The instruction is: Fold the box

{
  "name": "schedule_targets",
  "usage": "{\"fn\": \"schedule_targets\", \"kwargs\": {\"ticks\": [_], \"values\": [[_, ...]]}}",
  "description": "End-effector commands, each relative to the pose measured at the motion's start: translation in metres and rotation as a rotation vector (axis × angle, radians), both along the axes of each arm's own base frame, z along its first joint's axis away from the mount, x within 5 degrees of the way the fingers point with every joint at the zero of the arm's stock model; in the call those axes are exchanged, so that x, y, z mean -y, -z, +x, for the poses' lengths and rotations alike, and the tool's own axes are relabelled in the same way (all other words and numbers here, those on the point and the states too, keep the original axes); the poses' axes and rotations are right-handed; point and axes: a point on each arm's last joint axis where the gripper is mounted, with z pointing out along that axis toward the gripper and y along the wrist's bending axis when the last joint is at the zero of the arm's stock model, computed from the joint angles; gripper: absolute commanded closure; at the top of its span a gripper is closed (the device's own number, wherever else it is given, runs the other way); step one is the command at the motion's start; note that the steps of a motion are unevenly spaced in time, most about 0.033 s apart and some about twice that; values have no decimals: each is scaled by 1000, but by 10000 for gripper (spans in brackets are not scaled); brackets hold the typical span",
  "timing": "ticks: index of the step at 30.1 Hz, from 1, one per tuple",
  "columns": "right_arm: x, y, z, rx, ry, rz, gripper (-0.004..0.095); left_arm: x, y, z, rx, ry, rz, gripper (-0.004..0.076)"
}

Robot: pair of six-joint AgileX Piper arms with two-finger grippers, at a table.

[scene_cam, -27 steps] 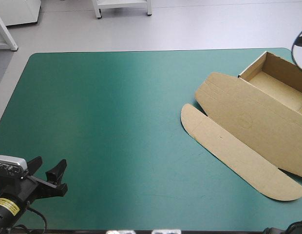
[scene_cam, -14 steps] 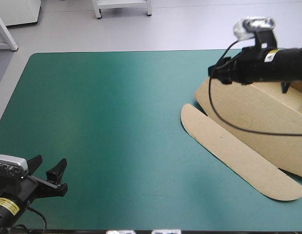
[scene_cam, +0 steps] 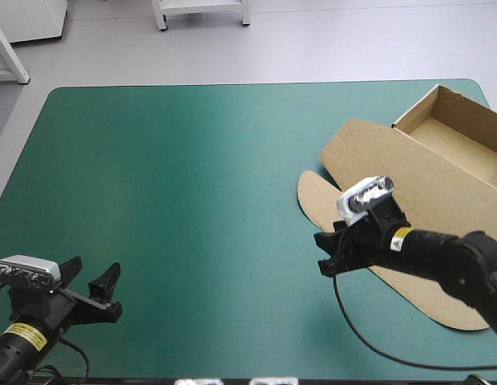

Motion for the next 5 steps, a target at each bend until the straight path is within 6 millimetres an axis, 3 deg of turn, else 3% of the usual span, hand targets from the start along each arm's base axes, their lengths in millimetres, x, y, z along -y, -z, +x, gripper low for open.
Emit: {"fn": "schedule_targets", "kwargs": {"ticks": [1,5], "values": [[7,18,-14,130,34,66,490,6,-9,6,97,30,-60,230],[18,51,-27,158,70,70,490,7,-2,8,96,36,-61,230]]}}
